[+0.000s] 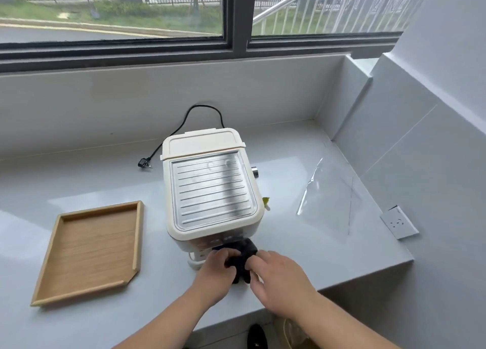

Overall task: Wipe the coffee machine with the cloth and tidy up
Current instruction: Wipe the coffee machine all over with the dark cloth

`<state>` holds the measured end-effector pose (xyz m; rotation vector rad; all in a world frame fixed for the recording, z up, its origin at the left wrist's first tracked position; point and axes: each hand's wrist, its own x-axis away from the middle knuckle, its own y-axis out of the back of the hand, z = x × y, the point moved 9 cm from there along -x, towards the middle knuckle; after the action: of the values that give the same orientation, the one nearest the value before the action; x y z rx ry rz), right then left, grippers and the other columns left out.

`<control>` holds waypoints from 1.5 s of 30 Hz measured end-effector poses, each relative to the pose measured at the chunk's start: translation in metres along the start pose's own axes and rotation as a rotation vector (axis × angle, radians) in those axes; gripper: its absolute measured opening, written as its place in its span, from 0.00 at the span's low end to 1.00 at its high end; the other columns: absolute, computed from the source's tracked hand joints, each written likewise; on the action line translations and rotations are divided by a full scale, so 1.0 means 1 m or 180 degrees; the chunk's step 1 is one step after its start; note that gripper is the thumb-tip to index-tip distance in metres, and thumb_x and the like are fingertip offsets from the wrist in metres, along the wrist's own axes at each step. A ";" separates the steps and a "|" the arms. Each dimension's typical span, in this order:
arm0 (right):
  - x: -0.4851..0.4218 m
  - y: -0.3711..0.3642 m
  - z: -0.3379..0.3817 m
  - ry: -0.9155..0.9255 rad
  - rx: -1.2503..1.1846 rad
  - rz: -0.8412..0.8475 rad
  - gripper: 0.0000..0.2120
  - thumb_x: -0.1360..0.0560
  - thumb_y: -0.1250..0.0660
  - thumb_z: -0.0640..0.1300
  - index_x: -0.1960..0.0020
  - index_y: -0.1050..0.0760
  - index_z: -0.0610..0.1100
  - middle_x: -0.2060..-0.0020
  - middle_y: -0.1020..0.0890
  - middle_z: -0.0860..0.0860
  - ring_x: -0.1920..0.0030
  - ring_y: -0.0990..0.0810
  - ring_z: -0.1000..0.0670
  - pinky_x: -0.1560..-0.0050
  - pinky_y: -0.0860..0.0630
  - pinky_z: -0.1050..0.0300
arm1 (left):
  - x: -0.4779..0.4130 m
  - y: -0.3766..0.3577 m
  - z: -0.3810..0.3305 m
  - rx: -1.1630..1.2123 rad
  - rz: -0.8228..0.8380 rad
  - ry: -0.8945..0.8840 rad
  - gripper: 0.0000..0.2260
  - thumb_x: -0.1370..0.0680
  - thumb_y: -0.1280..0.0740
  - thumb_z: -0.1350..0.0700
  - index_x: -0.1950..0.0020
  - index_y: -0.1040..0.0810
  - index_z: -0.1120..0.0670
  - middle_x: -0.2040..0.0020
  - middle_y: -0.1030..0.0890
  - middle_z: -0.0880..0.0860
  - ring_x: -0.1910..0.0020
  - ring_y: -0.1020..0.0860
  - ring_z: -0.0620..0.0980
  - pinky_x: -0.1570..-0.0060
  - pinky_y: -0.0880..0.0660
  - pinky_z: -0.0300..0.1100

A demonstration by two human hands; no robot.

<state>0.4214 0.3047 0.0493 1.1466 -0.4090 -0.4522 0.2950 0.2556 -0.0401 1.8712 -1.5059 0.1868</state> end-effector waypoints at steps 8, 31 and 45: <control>-0.017 -0.053 -0.051 -0.0959 -0.0251 0.0439 0.33 0.22 0.35 0.50 0.20 0.42 0.52 0.33 0.28 0.47 0.40 0.23 0.42 0.46 0.21 0.46 | -0.006 -0.017 -0.024 0.0063 0.0205 0.0165 0.20 0.27 0.39 0.62 0.47 0.23 0.36 0.45 0.18 0.43 0.48 0.19 0.43 0.49 0.18 0.44; -0.077 -0.055 -0.130 -0.1621 -0.1752 0.0294 0.09 0.26 0.35 0.41 0.59 0.28 0.55 0.57 0.18 0.49 0.55 0.18 0.44 0.60 0.24 0.56 | 0.084 0.044 -0.242 -0.2054 -0.1730 -0.2745 0.04 0.21 0.31 0.53 0.50 0.18 0.52 0.51 0.19 0.48 0.54 0.22 0.50 0.61 0.25 0.42; -0.109 -0.076 -0.156 -0.1959 -0.3598 0.0492 0.22 0.29 0.40 0.28 0.41 0.20 0.45 0.59 0.20 0.43 0.60 0.23 0.43 0.58 0.25 0.48 | 0.009 0.129 -0.215 -0.2281 -0.1720 -0.1143 0.25 0.25 0.38 0.30 0.34 0.24 0.41 0.24 0.29 0.46 0.21 0.38 0.52 0.20 0.47 0.56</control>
<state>0.4027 0.4578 -0.0855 -0.1414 -0.6421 -0.7590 0.2487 0.3704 0.1785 1.6625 -1.0104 -0.8647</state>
